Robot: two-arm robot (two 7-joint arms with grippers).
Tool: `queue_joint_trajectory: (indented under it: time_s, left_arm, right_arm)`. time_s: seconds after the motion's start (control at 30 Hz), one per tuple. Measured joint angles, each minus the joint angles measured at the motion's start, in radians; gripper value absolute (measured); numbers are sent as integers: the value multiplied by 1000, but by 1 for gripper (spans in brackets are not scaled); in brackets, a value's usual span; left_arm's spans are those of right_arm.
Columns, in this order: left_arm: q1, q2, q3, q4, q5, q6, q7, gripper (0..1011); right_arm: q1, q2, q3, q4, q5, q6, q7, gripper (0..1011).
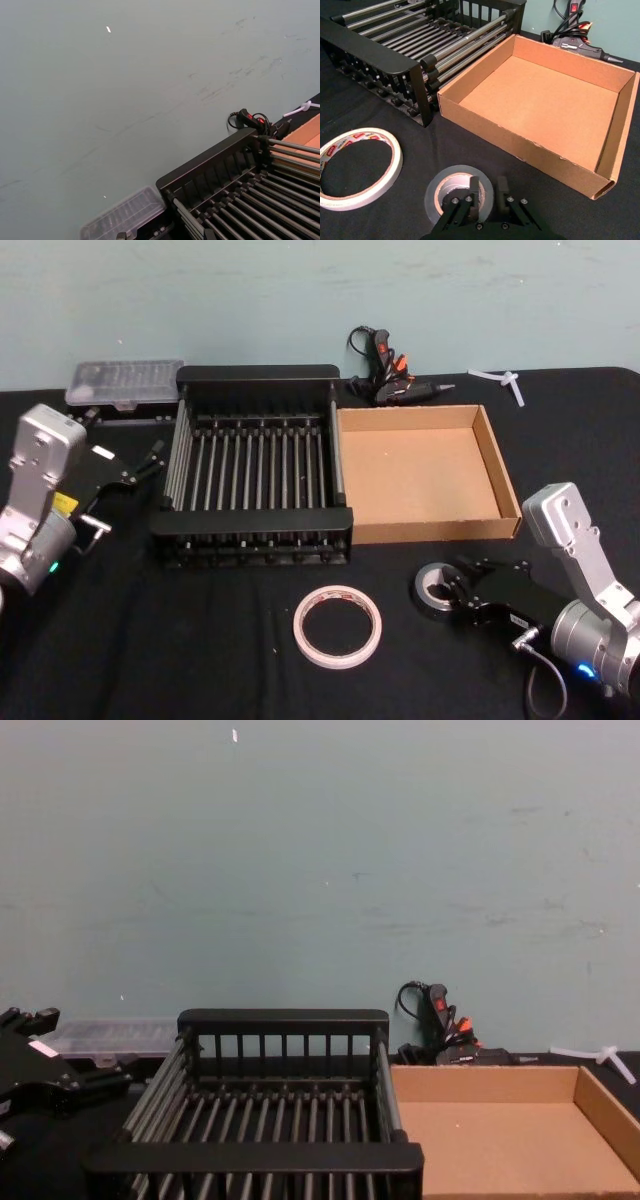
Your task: Pick up the white tape and place it into the black box , Pick up the silver tape and place it into the brown box.
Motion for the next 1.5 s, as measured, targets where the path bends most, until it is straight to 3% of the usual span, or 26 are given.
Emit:
queue_joint_trajectory:
  time_s: [0.13,0.63,1.1,1.5]
  left_arm:
    - [0,0,0,0,0,0,0,1001]
    - [0,0,0,0,0,0,0,1001]
    - [0,0,0,0,0,0,0,1001]
    - [0,0,0,0,0,0,0,1001]
  right_arm:
    - [0,0,0,0,0,0,0,135]
    - [-9,5,14,-13,8,-13,16,135]
    - [-47,59,63,-118,78,-64,72,134]
    - [-9,72,77,-143,118,-97,71,135]
